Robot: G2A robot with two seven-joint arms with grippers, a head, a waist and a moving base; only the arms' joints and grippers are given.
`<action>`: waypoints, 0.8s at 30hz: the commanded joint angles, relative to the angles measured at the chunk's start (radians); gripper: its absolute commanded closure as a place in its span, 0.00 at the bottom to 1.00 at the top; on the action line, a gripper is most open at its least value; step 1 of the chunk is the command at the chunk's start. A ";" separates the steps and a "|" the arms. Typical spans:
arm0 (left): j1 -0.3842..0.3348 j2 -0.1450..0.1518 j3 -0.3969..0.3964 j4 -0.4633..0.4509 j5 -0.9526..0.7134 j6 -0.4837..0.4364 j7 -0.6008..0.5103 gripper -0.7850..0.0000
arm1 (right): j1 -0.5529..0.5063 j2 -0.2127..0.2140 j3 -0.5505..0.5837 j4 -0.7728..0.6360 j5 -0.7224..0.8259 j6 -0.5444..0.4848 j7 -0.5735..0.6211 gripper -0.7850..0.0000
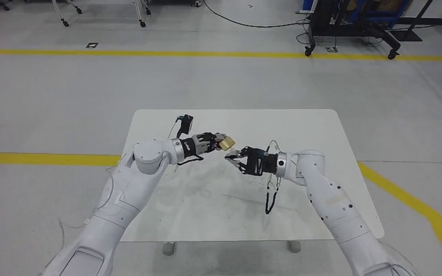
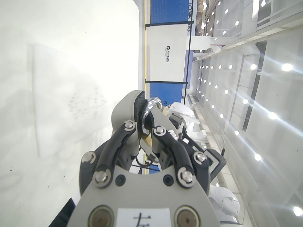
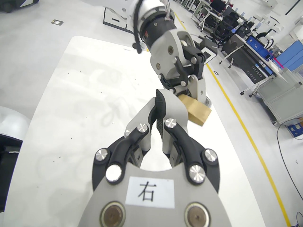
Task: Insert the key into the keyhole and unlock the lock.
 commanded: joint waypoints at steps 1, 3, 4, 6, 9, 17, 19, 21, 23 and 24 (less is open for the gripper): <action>0.008 -0.001 -0.007 -0.008 -0.004 -0.011 0.041 1.00 | -0.040 0.008 0.012 -0.053 -0.027 0.058 -0.043 0.96; 0.015 -0.001 -0.008 -0.019 0.004 -0.023 0.053 1.00 | -0.084 0.016 0.026 -0.094 -0.075 0.138 -0.067 0.81; 0.018 -0.001 -0.008 -0.024 0.013 -0.030 0.063 1.00 | -0.108 0.019 0.037 -0.111 -0.108 0.209 -0.046 0.67; 0.026 -0.002 -0.009 -0.035 0.018 -0.041 0.078 1.00 | -0.162 0.020 0.036 -0.170 -0.157 0.338 -0.002 0.53; 0.036 -0.002 -0.009 -0.049 0.033 -0.051 0.099 1.00 | -0.218 0.020 0.027 -0.222 -0.212 0.465 0.038 0.52; 0.047 -0.003 -0.011 -0.064 0.042 -0.051 0.102 1.00 | -0.239 0.008 -0.032 -0.238 -0.269 0.637 0.146 0.56; 0.048 -0.003 -0.012 -0.064 0.042 -0.050 0.098 1.00 | -0.237 0.007 -0.041 -0.242 -0.293 0.662 0.173 0.59; 0.048 -0.004 -0.012 -0.065 0.044 -0.049 0.096 1.00 | -0.236 0.005 -0.050 -0.244 -0.311 0.678 0.200 0.63; 0.048 -0.004 -0.013 -0.065 0.045 -0.049 0.095 1.00 | -0.232 0.003 -0.058 -0.244 -0.318 0.683 0.223 0.66; 0.048 -0.004 -0.013 -0.065 0.048 -0.047 0.095 1.00 | -0.229 0.002 -0.061 -0.242 -0.318 0.684 0.230 0.70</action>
